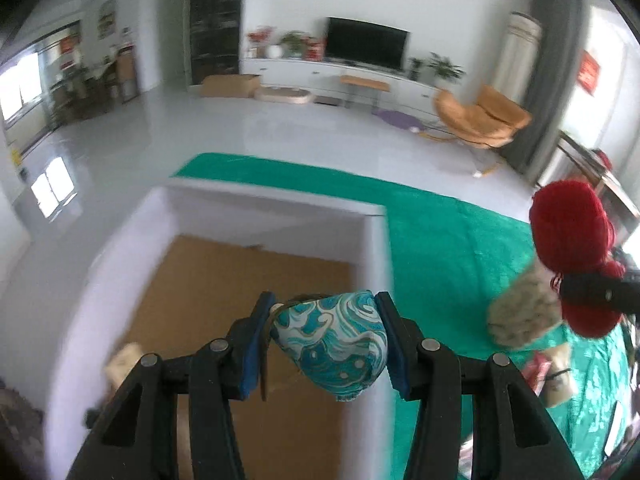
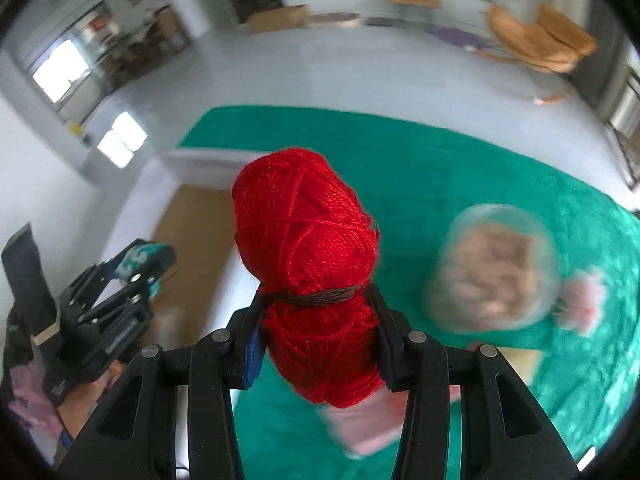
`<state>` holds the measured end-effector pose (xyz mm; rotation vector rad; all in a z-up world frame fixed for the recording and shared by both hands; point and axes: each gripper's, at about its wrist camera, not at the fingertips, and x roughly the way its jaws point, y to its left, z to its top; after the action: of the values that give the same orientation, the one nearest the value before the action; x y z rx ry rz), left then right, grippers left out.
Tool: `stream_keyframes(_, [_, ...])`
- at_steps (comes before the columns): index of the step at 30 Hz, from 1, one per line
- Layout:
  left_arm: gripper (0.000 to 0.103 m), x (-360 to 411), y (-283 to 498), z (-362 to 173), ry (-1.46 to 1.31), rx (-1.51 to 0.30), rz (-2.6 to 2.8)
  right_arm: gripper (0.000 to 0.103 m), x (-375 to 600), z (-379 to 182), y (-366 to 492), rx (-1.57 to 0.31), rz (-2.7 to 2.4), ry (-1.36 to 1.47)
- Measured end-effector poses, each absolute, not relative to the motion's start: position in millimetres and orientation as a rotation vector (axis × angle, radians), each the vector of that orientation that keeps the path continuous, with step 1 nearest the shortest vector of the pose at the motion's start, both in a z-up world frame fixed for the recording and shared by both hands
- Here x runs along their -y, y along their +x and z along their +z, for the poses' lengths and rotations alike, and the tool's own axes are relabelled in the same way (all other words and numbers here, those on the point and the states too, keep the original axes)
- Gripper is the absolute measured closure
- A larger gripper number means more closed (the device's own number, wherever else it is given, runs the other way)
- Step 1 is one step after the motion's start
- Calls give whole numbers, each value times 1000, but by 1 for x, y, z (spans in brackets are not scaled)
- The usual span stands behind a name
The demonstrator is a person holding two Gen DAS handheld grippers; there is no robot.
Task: Organize soft objects
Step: 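Carry the teal pouch and red yarn over the box and open both tools, then return both tools from the box back over the table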
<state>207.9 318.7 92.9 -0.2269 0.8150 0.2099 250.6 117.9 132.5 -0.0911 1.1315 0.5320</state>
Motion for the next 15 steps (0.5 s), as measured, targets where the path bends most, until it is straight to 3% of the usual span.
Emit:
stream_keyframes(4, [50,-372,176,81,-243,-851,297,56,-184,119,219,-1144,633,-129])
stream_keyframes(6, [35,-392,161,73,-236,-877,346,49,-212,109,203,-1162,691,-131])
stream_keyframes(7, [15,-398,154,69,-234,-880,363,46,-222,104,197,-1172,721,-128])
stream_keyframes(8, [3,-406,144,67,-233,-873,393,38,-234,98,189,-1182,762,-125])
stream_keyframes(9, [3,-411,137,65,-234,-863,417,32,-239,94,185,-1187,779,-126])
stream_keyframes(15, [3,-422,113,57,-338,-854,425,32,-226,91,177,-1146,786,-111])
